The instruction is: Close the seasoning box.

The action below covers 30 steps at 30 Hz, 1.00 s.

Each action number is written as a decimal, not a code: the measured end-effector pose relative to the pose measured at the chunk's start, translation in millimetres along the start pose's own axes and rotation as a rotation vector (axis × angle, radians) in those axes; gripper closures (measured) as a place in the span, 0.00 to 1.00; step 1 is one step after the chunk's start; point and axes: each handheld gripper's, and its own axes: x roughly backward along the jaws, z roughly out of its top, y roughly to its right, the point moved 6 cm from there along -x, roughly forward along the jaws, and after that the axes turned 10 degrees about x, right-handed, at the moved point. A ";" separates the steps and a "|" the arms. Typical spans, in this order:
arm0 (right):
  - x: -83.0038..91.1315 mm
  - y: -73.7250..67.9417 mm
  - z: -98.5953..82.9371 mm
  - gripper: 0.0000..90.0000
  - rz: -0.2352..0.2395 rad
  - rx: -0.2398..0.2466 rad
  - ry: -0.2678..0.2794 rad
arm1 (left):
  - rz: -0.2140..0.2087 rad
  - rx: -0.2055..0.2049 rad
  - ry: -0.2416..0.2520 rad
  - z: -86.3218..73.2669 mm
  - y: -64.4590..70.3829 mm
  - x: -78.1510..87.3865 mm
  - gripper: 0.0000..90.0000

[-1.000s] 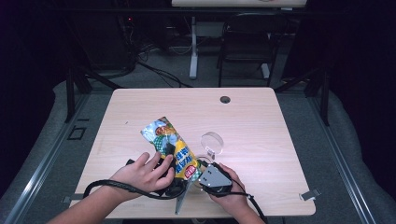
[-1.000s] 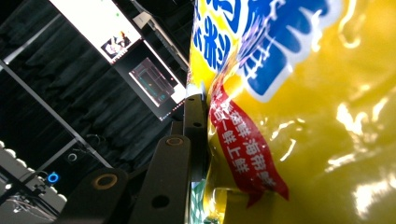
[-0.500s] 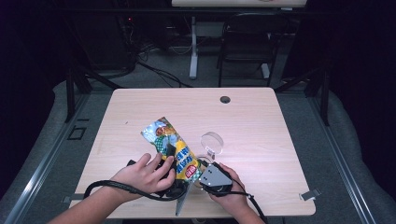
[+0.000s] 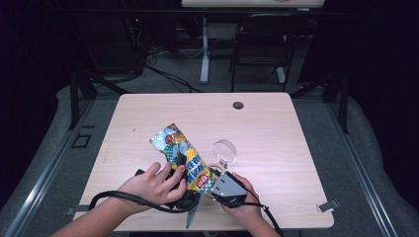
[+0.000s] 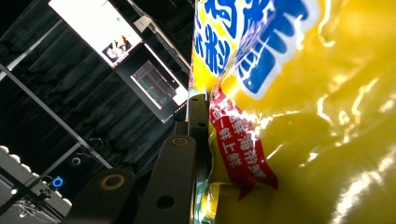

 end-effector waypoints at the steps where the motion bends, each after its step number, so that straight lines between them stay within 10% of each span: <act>1: 0.0 0.1 0.0 0.78 0.001 -0.002 0.001 | 0.000 0.002 0.002 0.2 0.0 -0.1 0.94; 30: 1.2 2.6 -1.1 0.78 0.049 -0.098 0.024 | -0.008 -0.022 0.005 1.8 -3.3 0.3 0.96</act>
